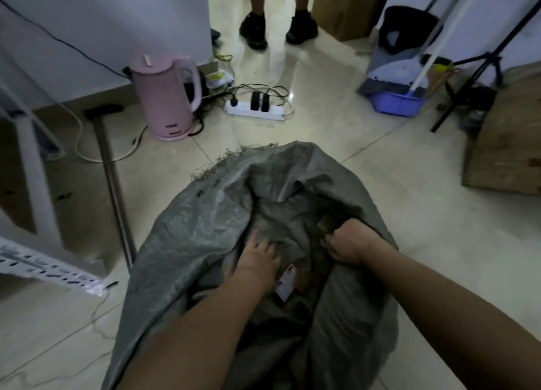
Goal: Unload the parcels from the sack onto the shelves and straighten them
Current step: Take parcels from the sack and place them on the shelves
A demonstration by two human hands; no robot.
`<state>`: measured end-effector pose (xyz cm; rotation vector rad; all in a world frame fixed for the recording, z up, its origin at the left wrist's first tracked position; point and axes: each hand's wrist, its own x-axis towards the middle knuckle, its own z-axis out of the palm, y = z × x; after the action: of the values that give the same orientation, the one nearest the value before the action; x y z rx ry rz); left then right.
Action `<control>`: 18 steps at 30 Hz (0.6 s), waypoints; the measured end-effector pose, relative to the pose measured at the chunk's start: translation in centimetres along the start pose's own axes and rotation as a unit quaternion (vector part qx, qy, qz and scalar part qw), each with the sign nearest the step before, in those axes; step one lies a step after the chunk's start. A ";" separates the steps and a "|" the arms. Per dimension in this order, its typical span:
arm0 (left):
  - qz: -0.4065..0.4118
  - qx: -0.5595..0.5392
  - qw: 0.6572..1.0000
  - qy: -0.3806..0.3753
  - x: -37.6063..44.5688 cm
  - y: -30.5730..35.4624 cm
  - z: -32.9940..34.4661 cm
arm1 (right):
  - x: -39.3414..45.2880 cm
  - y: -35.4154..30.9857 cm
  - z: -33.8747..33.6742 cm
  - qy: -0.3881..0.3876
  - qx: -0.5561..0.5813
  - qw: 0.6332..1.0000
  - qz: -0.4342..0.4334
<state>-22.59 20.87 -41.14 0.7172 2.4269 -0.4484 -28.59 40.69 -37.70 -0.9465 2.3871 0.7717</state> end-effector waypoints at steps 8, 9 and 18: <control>0.041 0.085 0.994 0.048 3.7 3.5 -5.5 | -4.7 2.9 5.5 -0.135 -0.045 0.946 0.292; 0.041 0.091 0.994 0.048 4.0 3.8 -5.6 | -4.8 3.2 6.1 -0.148 -0.030 0.935 0.320; -0.024 0.283 0.959 -0.018 7.5 0.9 -3.2 | 0.0 3.5 6.7 0.016 0.113 0.983 0.142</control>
<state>-28.67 25.99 -43.30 0.8678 2.2902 -1.1933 -29.75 47.13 -41.47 -0.5384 2.6040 0.5686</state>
